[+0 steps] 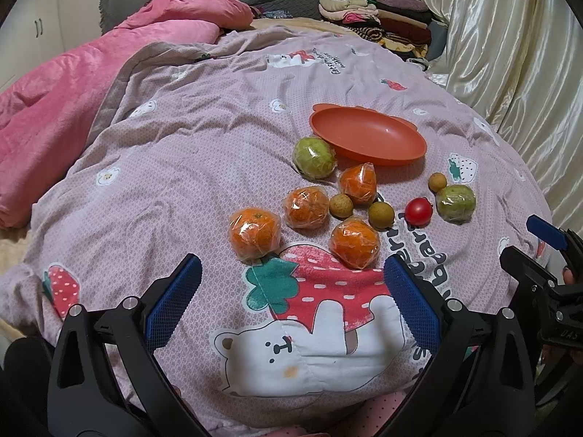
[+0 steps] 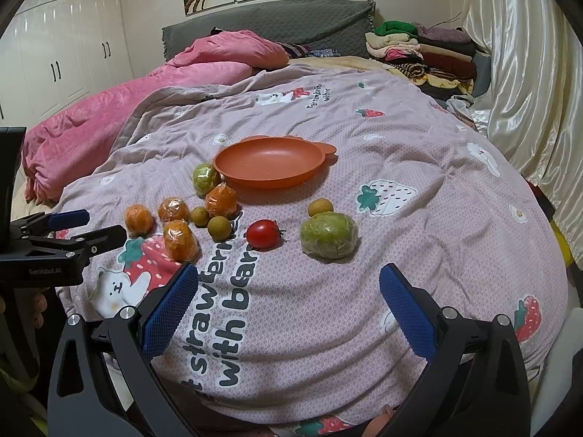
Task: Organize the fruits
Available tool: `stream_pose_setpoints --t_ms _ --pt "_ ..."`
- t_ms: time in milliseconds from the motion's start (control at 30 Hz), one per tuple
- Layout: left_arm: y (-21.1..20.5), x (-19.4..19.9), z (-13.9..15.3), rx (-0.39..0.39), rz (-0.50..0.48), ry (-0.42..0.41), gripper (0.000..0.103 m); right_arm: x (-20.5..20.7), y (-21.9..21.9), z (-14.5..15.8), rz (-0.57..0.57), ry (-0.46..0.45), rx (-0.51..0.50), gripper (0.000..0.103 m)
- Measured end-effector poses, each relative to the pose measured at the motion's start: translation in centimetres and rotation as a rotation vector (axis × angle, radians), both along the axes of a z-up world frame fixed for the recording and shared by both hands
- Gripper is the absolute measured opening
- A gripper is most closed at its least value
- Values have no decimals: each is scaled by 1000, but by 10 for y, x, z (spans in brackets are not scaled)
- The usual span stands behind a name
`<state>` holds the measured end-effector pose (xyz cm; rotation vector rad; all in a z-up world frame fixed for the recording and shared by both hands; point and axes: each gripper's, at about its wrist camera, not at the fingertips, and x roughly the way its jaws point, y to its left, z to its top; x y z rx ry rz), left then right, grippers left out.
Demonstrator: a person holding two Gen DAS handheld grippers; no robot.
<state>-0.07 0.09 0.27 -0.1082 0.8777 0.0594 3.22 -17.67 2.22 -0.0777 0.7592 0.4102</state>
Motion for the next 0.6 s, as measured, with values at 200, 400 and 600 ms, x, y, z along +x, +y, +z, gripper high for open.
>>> stream_pose_setpoints --t_ms 200,400,600 --pt "0 0 0 2 0 -1 94 0 -1 1 0 0 -1 99" --pt "0 0 0 2 0 0 94 0 1 1 0 0 -2 99" --pt "0 0 0 -1 0 1 94 1 0 1 1 1 -1 99"
